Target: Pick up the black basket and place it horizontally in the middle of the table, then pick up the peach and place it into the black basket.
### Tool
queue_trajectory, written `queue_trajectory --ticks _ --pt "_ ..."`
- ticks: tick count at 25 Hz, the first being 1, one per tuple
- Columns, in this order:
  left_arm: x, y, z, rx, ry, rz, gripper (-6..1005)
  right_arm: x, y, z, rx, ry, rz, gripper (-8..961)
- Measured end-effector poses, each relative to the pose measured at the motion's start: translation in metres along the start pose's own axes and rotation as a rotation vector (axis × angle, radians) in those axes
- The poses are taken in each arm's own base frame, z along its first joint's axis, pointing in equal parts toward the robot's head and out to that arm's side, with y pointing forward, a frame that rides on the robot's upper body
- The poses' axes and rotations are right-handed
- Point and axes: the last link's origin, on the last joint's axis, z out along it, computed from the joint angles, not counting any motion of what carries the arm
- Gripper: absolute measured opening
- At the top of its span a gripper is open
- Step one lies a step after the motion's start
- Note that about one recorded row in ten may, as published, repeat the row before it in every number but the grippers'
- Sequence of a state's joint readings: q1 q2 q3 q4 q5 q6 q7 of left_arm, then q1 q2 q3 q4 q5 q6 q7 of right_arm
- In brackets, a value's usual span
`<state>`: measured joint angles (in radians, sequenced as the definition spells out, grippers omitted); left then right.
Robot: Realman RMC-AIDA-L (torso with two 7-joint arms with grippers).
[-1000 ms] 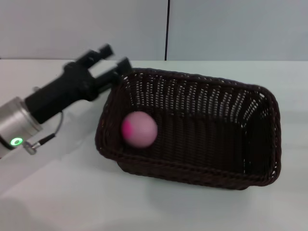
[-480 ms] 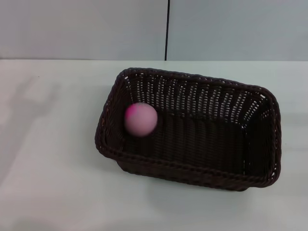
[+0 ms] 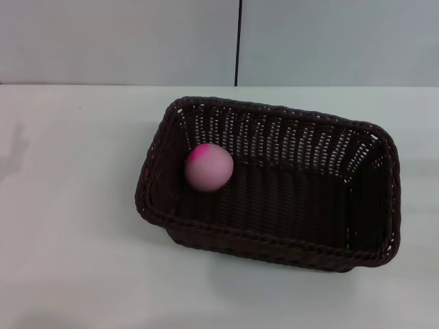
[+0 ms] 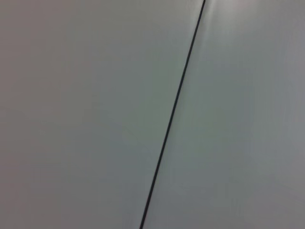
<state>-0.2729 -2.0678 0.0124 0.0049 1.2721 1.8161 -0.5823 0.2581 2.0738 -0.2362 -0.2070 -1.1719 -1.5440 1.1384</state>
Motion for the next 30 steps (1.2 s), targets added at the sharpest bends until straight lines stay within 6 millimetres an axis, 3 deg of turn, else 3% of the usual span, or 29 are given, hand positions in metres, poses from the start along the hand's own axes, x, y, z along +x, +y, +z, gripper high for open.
queue_trajectory --ticks 17,30 --pt "-0.007 0.006 -0.004 0.054 0.000 0.031 811 -0.012 -0.001 0.023 -0.003 -0.057 -0.086 595" --pt "-0.009 0.005 -0.001 0.098 0.014 0.015 811 -0.016 -0.006 0.019 0.050 -0.109 -0.149 595"
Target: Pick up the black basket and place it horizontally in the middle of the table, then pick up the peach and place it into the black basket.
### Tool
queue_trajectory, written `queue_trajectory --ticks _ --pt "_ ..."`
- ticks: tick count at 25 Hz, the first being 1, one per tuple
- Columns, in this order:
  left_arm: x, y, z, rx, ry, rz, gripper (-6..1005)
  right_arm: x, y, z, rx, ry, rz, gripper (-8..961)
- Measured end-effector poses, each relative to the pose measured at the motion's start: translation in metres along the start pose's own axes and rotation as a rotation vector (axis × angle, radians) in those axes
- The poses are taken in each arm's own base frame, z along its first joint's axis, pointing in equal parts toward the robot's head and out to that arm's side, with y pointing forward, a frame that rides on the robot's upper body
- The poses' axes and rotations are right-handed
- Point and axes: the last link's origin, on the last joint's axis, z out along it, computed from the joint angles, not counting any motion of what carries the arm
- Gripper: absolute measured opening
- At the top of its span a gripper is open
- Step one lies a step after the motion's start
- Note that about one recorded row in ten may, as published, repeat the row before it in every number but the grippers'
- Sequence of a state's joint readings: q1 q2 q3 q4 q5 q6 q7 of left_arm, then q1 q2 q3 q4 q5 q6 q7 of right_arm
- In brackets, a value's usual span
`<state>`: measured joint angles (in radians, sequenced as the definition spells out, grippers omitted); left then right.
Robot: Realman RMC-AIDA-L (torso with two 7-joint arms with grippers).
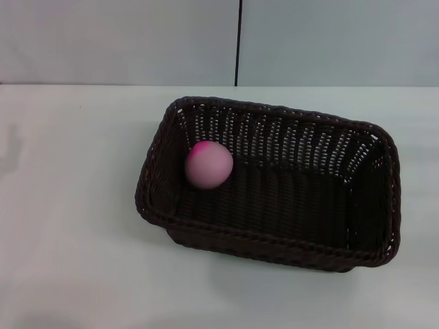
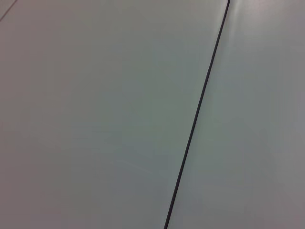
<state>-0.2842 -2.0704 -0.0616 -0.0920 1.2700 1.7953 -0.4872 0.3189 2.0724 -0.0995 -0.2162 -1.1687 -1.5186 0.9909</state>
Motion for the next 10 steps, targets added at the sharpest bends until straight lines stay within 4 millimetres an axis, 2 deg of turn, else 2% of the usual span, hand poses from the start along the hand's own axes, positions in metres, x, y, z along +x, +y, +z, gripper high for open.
queue_trajectory --ticks 10 --pt "-0.0016 -0.0007 0.0029 0.007 -0.005 0.000 811 0.0023 -0.0014 -0.0067 0.026 -0.009 -0.057 595"
